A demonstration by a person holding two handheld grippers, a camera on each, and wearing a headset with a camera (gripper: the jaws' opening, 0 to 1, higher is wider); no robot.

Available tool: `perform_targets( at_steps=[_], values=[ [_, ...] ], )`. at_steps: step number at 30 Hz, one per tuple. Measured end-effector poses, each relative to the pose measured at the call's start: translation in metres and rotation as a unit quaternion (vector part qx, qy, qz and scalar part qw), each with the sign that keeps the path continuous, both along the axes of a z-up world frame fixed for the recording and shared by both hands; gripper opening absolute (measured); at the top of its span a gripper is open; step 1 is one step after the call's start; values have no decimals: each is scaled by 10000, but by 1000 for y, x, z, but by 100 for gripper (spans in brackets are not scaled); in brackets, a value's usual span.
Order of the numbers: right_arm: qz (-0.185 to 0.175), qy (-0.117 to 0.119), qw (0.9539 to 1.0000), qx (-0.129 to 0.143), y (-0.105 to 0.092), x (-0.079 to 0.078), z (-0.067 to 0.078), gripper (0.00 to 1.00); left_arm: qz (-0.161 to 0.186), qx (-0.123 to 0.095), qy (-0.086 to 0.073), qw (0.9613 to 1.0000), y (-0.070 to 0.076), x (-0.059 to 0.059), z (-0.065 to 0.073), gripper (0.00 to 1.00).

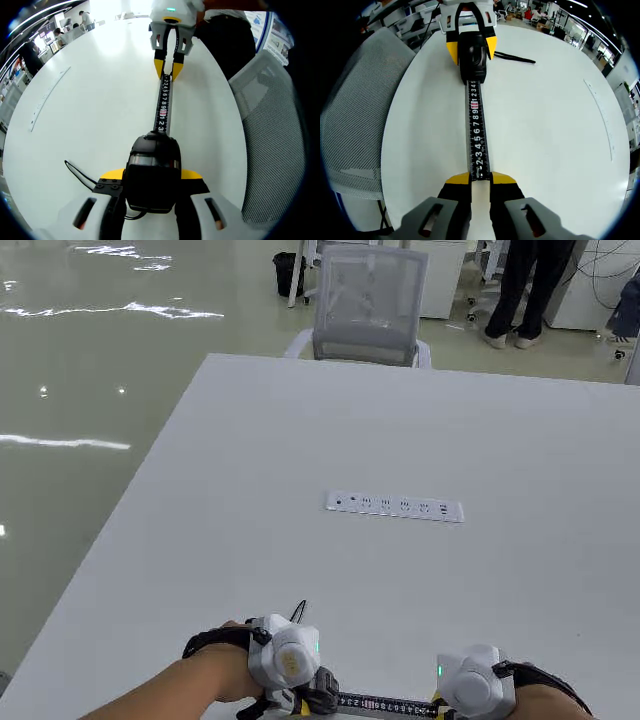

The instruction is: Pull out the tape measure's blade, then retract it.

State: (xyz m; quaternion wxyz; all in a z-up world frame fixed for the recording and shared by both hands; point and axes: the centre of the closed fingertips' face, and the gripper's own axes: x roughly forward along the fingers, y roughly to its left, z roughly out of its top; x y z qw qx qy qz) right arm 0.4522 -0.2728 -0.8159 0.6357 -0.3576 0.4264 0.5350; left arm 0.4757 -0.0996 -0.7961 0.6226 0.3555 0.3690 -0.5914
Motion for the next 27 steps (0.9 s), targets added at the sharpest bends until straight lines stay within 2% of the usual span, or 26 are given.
perform_targets(
  at_steps=[27],
  values=[
    [-103,23,9999,-121,-20,-2,-1,11,-10,14,-8,10000,0,0,-1,33]
  ],
)
